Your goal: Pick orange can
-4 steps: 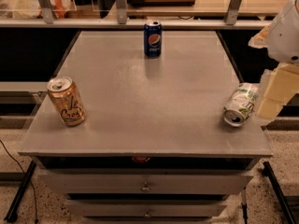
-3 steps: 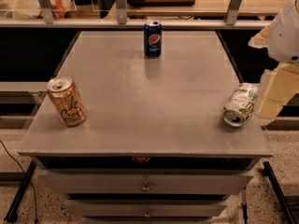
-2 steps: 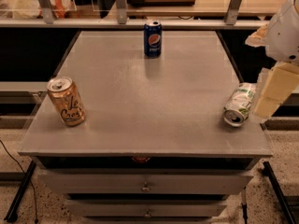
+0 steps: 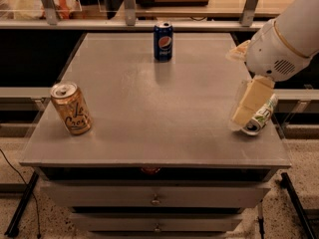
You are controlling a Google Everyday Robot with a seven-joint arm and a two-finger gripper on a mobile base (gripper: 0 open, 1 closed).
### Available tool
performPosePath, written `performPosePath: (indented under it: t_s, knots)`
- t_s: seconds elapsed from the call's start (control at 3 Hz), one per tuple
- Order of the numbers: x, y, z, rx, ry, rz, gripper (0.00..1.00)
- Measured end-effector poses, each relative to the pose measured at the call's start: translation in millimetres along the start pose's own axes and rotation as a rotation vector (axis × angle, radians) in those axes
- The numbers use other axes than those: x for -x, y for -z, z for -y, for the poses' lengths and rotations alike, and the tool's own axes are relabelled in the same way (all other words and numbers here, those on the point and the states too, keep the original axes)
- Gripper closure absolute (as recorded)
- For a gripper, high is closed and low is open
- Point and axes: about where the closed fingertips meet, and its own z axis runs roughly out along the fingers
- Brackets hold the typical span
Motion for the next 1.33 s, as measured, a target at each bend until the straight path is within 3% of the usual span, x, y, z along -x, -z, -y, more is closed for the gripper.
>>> performPosePath:
  t_s: [0.33, 0.67, 1.0, 1.33]
  knots:
    - [26.4, -29.1, 4.4, 0.028, -0.03, 0.135, 0.0]
    - [57.1, -58.0, 6.4, 0.073, -0.12, 0.305, 0.0]
    - [67.7, -56.6, 5.7, 0.08, -0.128, 0.34, 0.0]
    - [71.4, -60.5, 0.4, 0.046, -0.13, 0.393, 0.0]
